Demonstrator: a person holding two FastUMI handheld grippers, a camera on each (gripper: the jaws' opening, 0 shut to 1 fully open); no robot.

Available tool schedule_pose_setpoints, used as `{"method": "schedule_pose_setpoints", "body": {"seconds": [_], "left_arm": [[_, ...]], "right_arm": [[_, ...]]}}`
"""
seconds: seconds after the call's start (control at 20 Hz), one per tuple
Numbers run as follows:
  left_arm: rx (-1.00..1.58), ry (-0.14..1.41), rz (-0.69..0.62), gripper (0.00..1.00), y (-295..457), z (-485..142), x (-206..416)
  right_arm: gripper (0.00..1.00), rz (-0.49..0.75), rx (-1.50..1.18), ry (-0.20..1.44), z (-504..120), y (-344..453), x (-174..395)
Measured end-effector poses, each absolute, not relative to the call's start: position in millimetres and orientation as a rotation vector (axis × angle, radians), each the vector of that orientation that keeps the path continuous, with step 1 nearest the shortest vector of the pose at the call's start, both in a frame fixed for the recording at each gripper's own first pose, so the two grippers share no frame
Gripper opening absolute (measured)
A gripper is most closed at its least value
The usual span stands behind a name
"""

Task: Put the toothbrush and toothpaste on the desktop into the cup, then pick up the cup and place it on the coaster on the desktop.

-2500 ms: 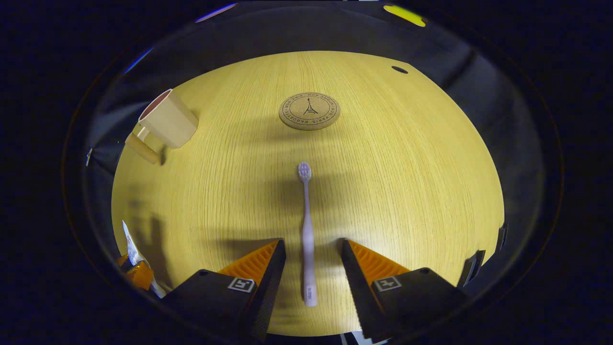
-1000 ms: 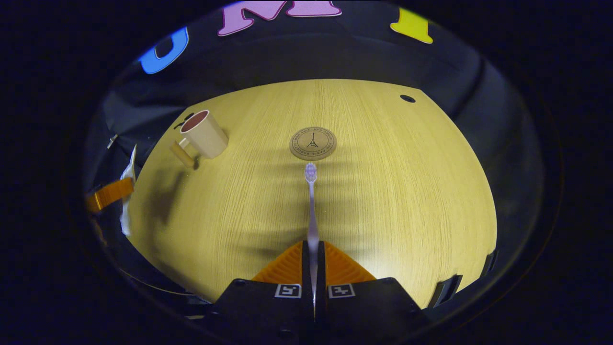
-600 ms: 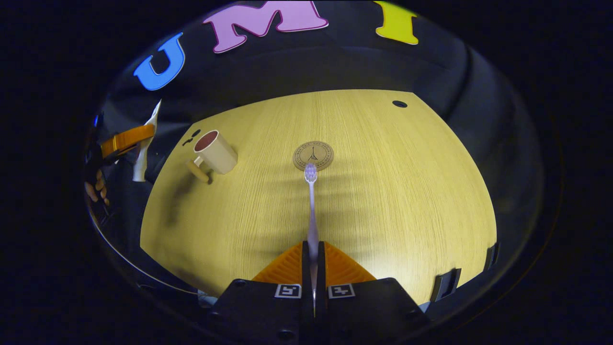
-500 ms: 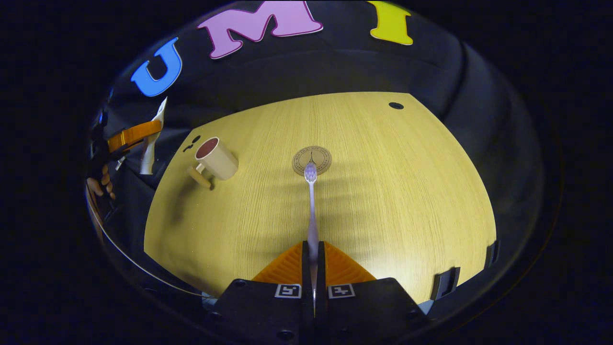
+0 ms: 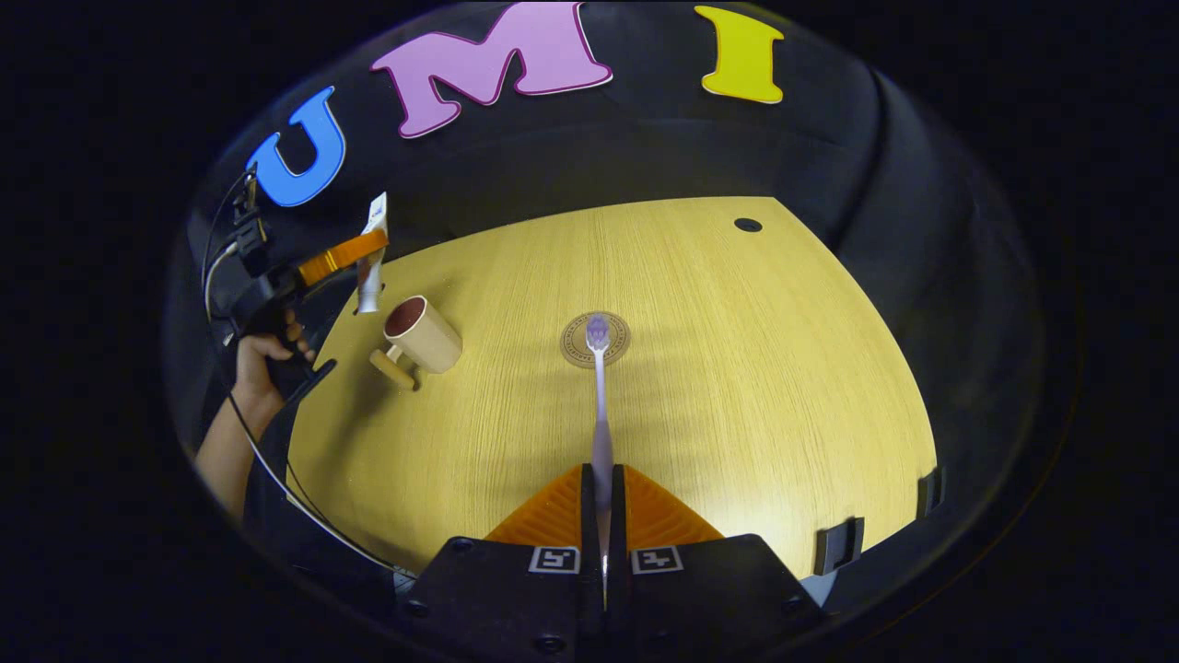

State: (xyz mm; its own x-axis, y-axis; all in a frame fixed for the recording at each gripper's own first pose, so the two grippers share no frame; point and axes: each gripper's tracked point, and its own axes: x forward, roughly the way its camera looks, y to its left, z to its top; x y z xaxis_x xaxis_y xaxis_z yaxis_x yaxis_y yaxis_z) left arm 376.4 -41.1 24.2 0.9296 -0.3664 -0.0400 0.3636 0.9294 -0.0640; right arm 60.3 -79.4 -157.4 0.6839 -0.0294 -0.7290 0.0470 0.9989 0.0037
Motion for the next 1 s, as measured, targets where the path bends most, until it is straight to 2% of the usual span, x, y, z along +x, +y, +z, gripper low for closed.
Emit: {"method": "schedule_pose_setpoints", "body": {"seconds": [0.2, 0.45, 0.65, 0.7, 0.95, 1.0], "left_arm": [[-0.069, 0.021, -0.423, 0.23, -43.4, 4.5, 391.2], [0.029, 0.075, -0.428, 0.25, -45.1, -29.4, 389.3], [0.097, 0.124, -0.396, 0.31, -35.7, -49.0, 383.0], [0.102, 0.133, -0.394, 0.48, -32.7, -50.6, 376.1], [0.072, 0.102, -0.358, 0.69, -11.4, -38.5, 336.5], [0.066, 0.099, -0.34, 0.82, -4.2, -35.8, 325.8]], "right_arm": [[0.06, -0.062, 0.04, 0.836, -161.0, -83.3, 53.1], [0.06, -0.068, 0.052, 0.847, -167.0, -85.7, 55.8], [0.06, -0.048, 0.045, 0.843, -167.9, -79.1, 66.8], [0.06, -0.04, 0.047, 0.843, -168.6, -75.9, 68.9], [0.06, 0.001, 0.045, 0.825, -166.3, -61.5, 86.4], [0.06, 0.011, 0.045, 0.815, -163.7, -58.4, 91.7]]}}
